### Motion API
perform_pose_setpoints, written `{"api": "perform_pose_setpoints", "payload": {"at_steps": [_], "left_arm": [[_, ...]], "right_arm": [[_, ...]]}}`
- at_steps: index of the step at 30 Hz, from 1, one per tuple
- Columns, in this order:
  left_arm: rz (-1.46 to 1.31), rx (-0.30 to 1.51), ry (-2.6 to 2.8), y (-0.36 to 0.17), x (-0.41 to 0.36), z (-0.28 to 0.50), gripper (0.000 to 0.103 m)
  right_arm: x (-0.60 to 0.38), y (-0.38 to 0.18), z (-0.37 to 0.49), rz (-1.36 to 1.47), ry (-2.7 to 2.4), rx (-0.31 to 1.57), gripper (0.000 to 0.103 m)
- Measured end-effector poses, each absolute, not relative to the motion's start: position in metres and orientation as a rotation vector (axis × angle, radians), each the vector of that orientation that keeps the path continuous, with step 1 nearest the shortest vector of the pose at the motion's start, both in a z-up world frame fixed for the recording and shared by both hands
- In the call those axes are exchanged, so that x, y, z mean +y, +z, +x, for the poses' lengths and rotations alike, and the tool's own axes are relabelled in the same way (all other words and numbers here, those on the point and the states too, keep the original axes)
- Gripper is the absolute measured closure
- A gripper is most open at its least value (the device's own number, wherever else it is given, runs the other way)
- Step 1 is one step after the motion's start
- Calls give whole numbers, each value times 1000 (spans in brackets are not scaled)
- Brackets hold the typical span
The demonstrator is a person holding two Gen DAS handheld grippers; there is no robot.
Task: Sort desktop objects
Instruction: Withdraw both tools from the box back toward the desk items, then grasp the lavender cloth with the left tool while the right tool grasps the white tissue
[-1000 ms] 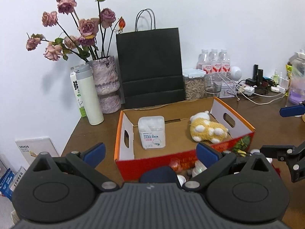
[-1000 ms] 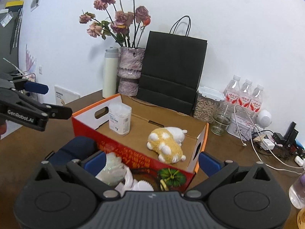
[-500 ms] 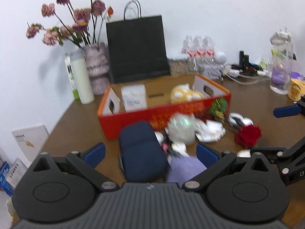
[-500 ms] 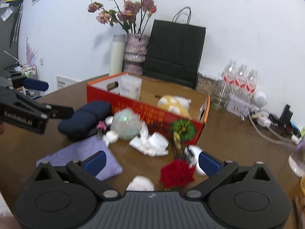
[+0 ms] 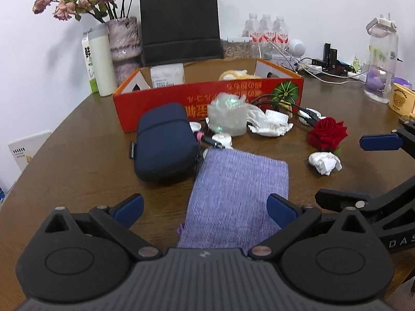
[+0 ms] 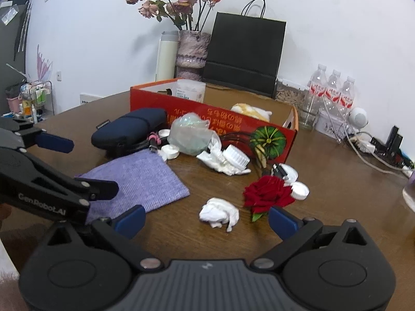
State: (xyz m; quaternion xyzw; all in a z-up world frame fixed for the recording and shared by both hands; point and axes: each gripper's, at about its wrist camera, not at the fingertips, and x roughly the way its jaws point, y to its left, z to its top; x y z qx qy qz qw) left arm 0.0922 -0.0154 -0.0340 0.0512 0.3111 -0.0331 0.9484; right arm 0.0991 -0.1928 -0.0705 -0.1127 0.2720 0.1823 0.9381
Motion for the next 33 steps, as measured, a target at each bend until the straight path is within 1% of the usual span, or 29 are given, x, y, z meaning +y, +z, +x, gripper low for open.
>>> {"api": "perform_pose_setpoints", "payload": {"at_steps": [1,5,7,10,12,13,14,15,16,19,20,22,25,27,28,32,33], "left_arm": [[107,636,-70,-35,-16,92,0],[128,631,-71,-35,-19,97,0],[129,633,-71,-35,-21,101,0],[116,648,-75,-37,-21,107,4],[96,660,-93,-39,-20,109,13],[91,666,-98,-40,-20,110,14],[89,670,-101,-41,-21,111,18],[89,675,-104,-41,-22,111,22],[87,677,-108,-42,-22,112,23],[80,675,-121,-42,-24,112,31],[81,674,-127,-41,-25,112,35],[86,670,-129,-41,-27,112,39],[96,664,-134,-41,-29,111,46],[96,662,-132,-40,-29,110,55],[99,660,-132,-40,-30,110,56],[111,652,-124,-39,-31,108,59],[111,648,-124,-38,-31,108,60]], "right_arm": [[-194,-72,100,-216,376,561,6],[-197,-76,104,-185,381,574,8],[-198,-75,106,-178,387,569,15],[-198,-75,111,-176,384,569,19],[-197,-76,115,-178,386,573,21],[-196,-76,116,-177,390,577,24],[-195,-77,117,-178,396,581,25],[-194,-78,118,-177,401,585,29],[-193,-78,119,-177,406,589,32],[-192,-80,122,-169,412,599,36],[-192,-80,123,-168,412,601,38],[-193,-81,125,-160,411,609,46],[-194,-83,127,-147,413,622,54],[-195,-83,127,-140,414,626,58],[-195,-83,127,-138,414,626,60],[-197,-81,126,-133,412,619,65],[-197,-80,126,-132,412,618,68]]}}
